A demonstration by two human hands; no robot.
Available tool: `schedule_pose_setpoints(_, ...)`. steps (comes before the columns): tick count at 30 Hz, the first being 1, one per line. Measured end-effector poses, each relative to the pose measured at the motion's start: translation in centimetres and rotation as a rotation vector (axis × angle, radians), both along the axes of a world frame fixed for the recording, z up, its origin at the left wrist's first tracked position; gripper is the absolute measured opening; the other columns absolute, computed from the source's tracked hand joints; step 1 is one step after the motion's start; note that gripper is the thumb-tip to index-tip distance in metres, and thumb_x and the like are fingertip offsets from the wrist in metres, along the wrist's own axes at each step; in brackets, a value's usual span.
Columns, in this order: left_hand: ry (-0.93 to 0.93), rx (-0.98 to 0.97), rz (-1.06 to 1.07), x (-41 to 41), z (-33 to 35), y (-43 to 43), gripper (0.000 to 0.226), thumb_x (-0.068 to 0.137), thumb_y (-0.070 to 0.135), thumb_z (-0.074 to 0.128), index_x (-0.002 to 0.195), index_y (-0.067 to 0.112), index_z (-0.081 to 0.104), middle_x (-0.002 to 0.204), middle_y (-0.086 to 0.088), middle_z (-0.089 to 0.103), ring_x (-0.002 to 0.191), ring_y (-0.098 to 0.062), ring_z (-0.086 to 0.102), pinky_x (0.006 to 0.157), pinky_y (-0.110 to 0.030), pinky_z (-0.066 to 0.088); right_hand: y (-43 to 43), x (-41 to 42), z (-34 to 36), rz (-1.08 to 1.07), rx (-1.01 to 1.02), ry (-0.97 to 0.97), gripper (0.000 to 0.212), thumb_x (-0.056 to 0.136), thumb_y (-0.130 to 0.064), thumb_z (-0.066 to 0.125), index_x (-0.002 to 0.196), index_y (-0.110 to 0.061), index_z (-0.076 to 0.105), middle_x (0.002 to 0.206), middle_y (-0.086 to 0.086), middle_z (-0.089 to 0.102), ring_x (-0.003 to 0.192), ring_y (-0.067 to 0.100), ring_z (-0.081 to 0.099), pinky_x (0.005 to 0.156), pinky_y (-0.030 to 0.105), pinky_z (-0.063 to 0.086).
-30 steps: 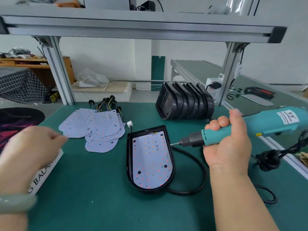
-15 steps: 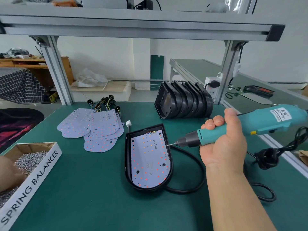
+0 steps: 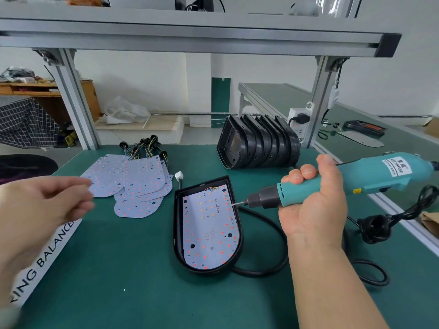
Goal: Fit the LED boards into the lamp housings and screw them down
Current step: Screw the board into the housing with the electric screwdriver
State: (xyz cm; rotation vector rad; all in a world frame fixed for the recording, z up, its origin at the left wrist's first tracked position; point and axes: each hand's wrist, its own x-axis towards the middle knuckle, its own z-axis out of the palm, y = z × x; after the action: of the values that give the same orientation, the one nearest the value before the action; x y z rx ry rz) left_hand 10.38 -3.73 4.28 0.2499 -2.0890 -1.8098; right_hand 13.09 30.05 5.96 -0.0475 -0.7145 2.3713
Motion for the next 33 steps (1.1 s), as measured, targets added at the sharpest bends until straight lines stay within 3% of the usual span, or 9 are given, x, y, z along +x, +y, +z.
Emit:
schedule_pose_setpoints(2, 0.050, 0.035, -0.094, 0.5, 1.0, 4.0, 0.010, 0.089, 0.014, 0.063, 0.080, 0.014, 0.067, 0.055, 0.005, 0.067, 0.045, -0.002, 0.060, 0.044, -0.010, 0.047, -0.1, 0.1, 0.1, 0.013, -0.024, 0.008, 0.016, 0.094, -0.022, 0.057, 0.083, -0.023, 0.046, 0.059, -0.008, 0.044, 0.048, 0.010, 0.042, 0.055, 0.021, 0.041)
schedule_pose_setpoints(5, 0.007, 0.235, -0.255, 0.7, 1.7, 9.9, 0.019, 0.089, 0.013, 0.061, 0.071, 0.010, 0.060, 0.048, 0.007, 0.060, 0.040, -0.002, 0.054, 0.039, -0.011, 0.043, -0.4, 0.3, 0.3, 0.031, -0.046, 0.029, 0.016, 0.094, -0.026, 0.057, 0.082, -0.023, 0.048, 0.059, -0.009, 0.044, 0.049, 0.009, 0.042, 0.055, 0.020, 0.040)
schedule_pose_setpoints(10, -0.137, 0.521, -0.448, 1.5, 0.8, 15.5, 0.011, 0.080, -0.004, 0.062, 0.078, 0.006, 0.063, 0.058, -0.003, 0.066, 0.050, -0.009, 0.063, 0.050, -0.015, 0.053, -0.7, 0.7, 0.7, 0.042, -0.058, 0.054, 0.022, 0.093, -0.030, 0.056, 0.073, -0.023, 0.049, 0.058, -0.010, 0.044, 0.049, 0.008, 0.042, 0.054, 0.019, 0.040)
schedule_pose_setpoints(13, -0.132, 0.517, -0.434, 2.0, 0.0, 16.6, 0.008, 0.082, 0.002, 0.064, 0.077, 0.007, 0.067, 0.060, -0.002, 0.068, 0.051, -0.009, 0.064, 0.049, -0.015, 0.051, -1.0, 0.8, 0.8, 0.060, -0.066, 0.076, 0.022, 0.092, -0.031, 0.057, 0.073, -0.023, 0.049, 0.059, -0.010, 0.043, 0.050, 0.007, 0.042, 0.055, 0.019, 0.040)
schedule_pose_setpoints(19, -0.152, 0.488, -0.410, 3.0, -0.2, 17.4, 0.031, 0.081, 0.022, 0.066, 0.051, 0.019, 0.072, 0.057, 0.000, 0.065, 0.046, -0.006, 0.058, 0.043, -0.014, 0.047, -1.8, 1.0, 0.8, 0.112, -0.078, 0.130, 0.020, 0.088, -0.033, 0.058, 0.071, -0.024, 0.053, 0.059, -0.011, 0.043, 0.049, 0.007, 0.042, 0.055, 0.019, 0.040)
schedule_pose_setpoints(24, -0.182, 0.540, -0.452, 3.3, 0.0, 17.6, 0.025, 0.075, 0.025, 0.069, 0.053, 0.013, 0.070, 0.060, -0.004, 0.067, 0.047, -0.009, 0.060, 0.041, -0.015, 0.046, -2.0, 1.1, 0.9, 0.112, -0.061, 0.130, 0.017, 0.077, -0.035, 0.064, 0.069, -0.025, 0.053, 0.059, -0.011, 0.043, 0.049, 0.007, 0.042, 0.054, 0.019, 0.042)
schedule_pose_setpoints(28, -0.183, 0.541, -0.461, 3.4, 0.0, 17.7, 0.019, 0.065, 0.028, 0.070, 0.066, 0.009, 0.067, 0.061, -0.005, 0.067, 0.047, -0.009, 0.060, 0.042, -0.015, 0.047, -1.7, 1.1, 0.9, 0.108, -0.076, 0.132, 0.021, 0.088, -0.033, 0.059, 0.069, -0.024, 0.054, 0.059, -0.011, 0.043, 0.049, 0.007, 0.042, 0.053, 0.019, 0.041)
schedule_pose_setpoints(33, -0.174, 0.501, -0.469, 3.6, 0.0, 17.8, 0.020, 0.062, 0.033, 0.069, 0.052, 0.016, 0.071, 0.060, -0.004, 0.067, 0.048, -0.008, 0.060, 0.042, -0.015, 0.047, -1.8, 1.0, 0.9, 0.112, -0.076, 0.143, 0.022, 0.088, -0.033, 0.058, 0.067, -0.025, 0.056, 0.058, -0.011, 0.043, 0.048, 0.007, 0.042, 0.053, 0.019, 0.041)
